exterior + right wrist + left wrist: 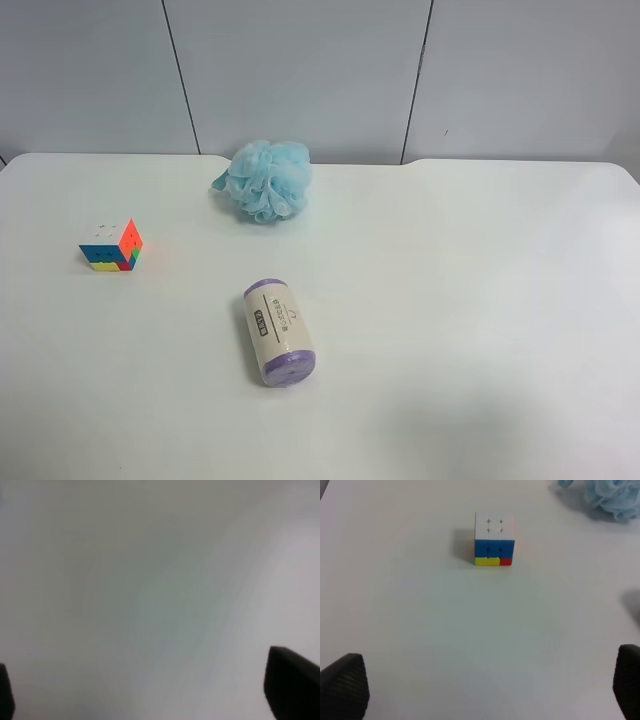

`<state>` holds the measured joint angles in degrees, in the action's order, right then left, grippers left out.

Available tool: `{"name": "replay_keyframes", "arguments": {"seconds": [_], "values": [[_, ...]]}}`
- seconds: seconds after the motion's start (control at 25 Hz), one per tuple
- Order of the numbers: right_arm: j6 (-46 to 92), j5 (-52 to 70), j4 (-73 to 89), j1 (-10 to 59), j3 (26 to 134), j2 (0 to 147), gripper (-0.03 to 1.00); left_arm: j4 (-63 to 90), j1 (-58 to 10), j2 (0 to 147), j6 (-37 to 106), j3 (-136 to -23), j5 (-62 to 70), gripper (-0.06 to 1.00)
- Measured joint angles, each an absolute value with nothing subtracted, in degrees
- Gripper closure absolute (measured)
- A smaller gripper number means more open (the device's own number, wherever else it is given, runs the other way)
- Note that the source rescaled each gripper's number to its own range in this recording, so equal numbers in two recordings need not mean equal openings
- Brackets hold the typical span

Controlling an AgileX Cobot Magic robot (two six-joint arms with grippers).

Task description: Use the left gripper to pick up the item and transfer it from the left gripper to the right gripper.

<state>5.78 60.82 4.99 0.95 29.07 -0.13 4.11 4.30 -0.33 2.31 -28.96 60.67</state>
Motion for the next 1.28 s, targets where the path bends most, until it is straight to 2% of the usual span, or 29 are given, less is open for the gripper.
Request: {"name": "replay_keyframes", "arguments": {"seconds": [0.28,0.92,1.28], "values": [[5.8,60.8,5.0,0.9,29.1,-0.1,-0.03,4.1,4.3,4.6,2.3,-32.3,62.2,-0.06],[5.8,60.8,5.0,0.9,29.1,-0.1,-0.03,4.1,4.3,37.8,2.0,-45.7,63.8,-0.06],[5.8,60.8,5.0,0.9,29.1,-0.1,-0.03,4.1,4.0,51.8,-1.4,-51.4,63.7,-0.06]]}}
